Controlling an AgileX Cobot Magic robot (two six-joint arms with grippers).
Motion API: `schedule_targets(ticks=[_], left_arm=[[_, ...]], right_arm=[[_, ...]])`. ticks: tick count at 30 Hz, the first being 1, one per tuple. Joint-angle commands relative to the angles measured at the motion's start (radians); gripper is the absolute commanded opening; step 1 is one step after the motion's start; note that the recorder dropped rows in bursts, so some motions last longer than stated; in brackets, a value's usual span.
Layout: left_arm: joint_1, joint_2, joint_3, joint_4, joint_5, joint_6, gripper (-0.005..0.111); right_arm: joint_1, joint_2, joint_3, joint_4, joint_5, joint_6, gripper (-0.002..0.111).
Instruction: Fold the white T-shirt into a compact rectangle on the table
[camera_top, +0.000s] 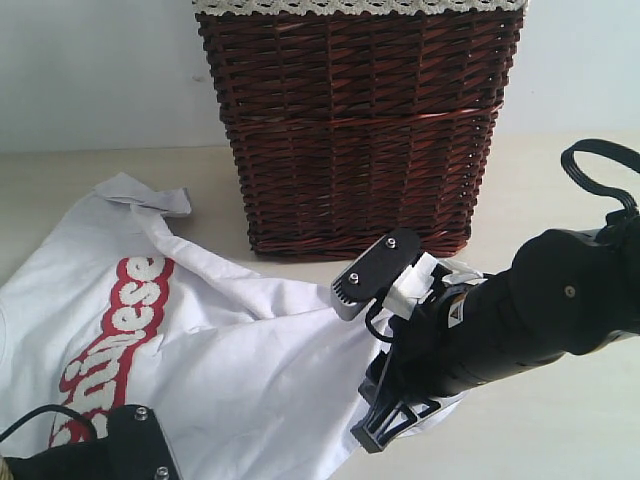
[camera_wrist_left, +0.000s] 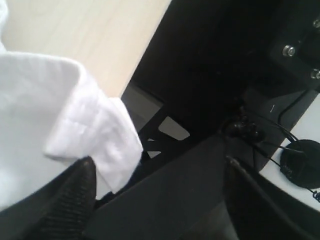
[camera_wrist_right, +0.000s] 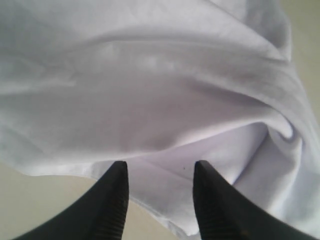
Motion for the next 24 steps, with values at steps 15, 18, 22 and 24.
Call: schedule_targets(ticks=[15,18,22,24], left_arm=[[-0.004,-0.005,-0.087,0.969,0.107,-0.864,0.041],[-0.002,0.019,-0.087,0.988,0.036,-0.874,0.017],[0.128,0.137,-0.087,0.949,-0.039,-0.859,0.000],[0.250,0.225,-0.098,0.930,-0.041,-0.854,0.000]], right_arm=[[0.002,-0.010,0.004,0.002,-0.001,0.007,0.041],[0.002,-0.010,0.004,0.002,-0.001,0.007,0.041],[0.002,-0.010,0.004,0.002,-0.001,0.007,0.041],[0.002,-0.010,0.004,0.002,-0.001,0.007,0.041]])
